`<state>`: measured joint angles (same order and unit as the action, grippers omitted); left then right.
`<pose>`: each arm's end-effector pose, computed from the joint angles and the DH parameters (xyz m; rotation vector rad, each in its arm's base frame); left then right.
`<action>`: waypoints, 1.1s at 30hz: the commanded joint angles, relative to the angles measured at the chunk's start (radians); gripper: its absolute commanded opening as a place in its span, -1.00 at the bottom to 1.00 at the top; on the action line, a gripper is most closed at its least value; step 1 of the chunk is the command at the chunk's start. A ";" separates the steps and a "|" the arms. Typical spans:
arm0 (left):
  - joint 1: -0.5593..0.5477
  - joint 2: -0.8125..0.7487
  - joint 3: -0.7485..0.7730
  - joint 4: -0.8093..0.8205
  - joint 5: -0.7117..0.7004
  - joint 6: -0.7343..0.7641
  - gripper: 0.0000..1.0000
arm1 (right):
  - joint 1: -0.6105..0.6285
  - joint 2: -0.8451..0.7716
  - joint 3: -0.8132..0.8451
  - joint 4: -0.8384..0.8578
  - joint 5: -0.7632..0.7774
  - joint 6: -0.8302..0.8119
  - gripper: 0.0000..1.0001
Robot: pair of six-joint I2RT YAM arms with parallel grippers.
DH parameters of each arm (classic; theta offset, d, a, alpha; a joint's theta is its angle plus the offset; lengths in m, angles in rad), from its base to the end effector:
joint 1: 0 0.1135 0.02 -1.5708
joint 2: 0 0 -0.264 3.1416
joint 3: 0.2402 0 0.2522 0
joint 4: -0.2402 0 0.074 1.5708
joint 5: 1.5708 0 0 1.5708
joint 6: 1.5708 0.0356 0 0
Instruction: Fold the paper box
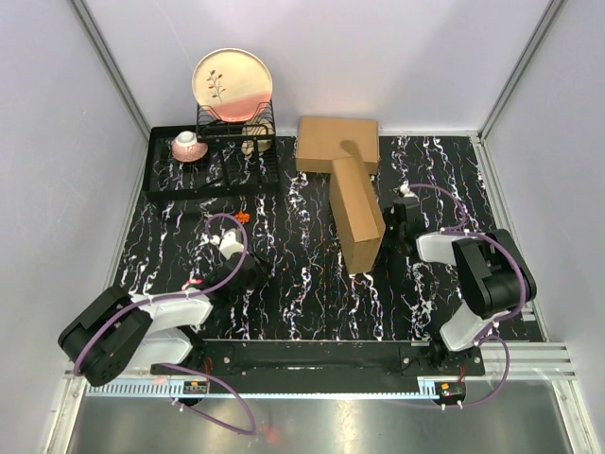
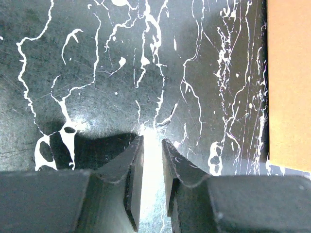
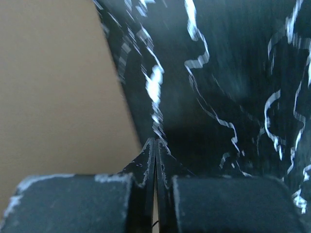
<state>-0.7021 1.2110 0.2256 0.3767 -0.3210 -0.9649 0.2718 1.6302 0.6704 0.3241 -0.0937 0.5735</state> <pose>0.1606 -0.1211 0.1279 -0.4729 2.1583 -0.6111 0.3010 0.0873 0.1458 0.2871 2.2450 0.5653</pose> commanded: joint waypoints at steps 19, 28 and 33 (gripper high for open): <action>0.006 0.262 0.303 0.119 0.091 0.037 -0.49 | 0.015 -0.067 0.000 -0.207 0.025 -0.017 -0.92; 0.006 0.378 0.386 0.185 0.160 0.008 -0.47 | 0.015 -0.095 0.003 -0.214 0.043 -0.011 -0.91; 0.006 0.413 0.437 0.153 0.175 0.000 -0.47 | -0.026 -0.150 0.024 -0.221 0.132 0.028 -0.83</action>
<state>-0.7006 1.6146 0.6010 0.4873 -0.1783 -0.9516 0.2798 1.5482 0.6579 0.1051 -0.0509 0.5774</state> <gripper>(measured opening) 0.257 0.072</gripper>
